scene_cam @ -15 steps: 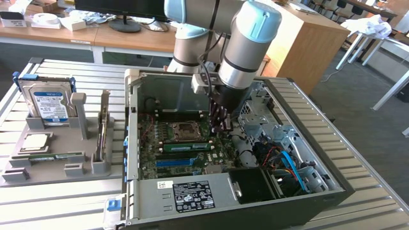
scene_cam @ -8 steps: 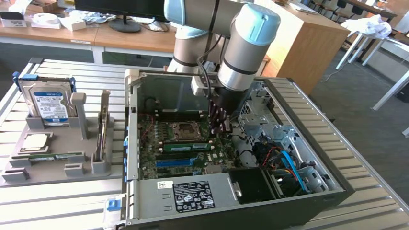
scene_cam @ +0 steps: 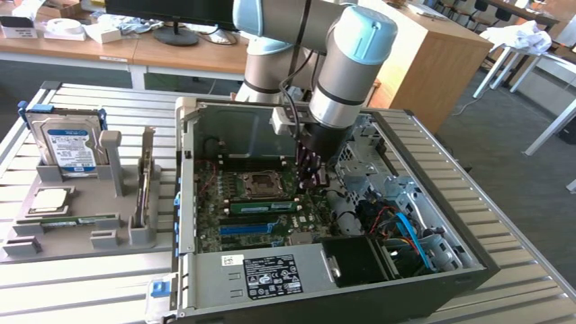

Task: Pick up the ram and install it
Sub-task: 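Press down the ram until it locks into place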

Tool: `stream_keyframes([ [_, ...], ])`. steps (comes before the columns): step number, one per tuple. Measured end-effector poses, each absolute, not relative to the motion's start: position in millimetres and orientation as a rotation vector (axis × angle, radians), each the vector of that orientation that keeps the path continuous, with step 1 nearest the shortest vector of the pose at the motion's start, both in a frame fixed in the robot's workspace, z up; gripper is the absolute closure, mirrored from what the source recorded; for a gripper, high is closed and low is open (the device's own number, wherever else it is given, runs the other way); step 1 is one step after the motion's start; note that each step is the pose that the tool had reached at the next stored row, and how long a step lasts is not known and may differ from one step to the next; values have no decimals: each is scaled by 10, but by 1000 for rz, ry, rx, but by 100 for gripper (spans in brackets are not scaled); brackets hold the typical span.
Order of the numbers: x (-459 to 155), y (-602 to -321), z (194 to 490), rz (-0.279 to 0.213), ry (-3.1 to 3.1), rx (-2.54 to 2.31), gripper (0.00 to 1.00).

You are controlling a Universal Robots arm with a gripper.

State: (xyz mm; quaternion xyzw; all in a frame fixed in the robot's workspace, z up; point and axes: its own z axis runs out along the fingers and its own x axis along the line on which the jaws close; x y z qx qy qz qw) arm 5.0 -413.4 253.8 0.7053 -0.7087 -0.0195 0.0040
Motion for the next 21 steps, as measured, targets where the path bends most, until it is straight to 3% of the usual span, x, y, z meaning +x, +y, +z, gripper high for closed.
stream_keyframes([
  [21,51,-4134,2379,-61,-2221,2210,90],
])
